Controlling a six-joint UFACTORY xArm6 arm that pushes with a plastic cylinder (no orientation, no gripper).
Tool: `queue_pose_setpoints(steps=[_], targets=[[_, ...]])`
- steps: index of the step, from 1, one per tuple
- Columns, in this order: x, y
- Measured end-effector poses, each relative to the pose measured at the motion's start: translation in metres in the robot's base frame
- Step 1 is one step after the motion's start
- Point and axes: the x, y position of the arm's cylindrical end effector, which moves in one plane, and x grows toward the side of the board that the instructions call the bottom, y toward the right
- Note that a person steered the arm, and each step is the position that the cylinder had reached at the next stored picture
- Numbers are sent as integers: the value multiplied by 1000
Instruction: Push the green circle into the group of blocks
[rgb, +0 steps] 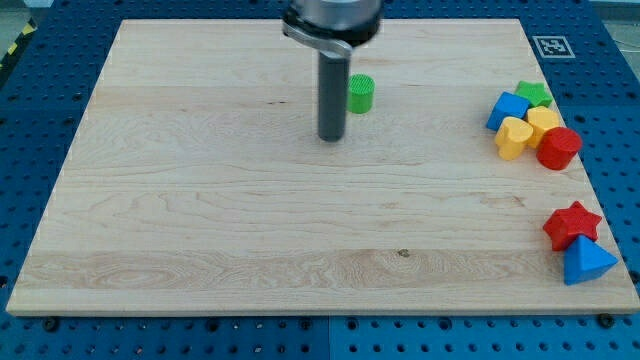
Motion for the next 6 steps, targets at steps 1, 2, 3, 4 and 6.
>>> queue_pose_setpoints(steps=[1, 2, 3, 4, 6], targets=[[-23, 5], [-24, 59], [-29, 115], [-15, 89], [-34, -3]])
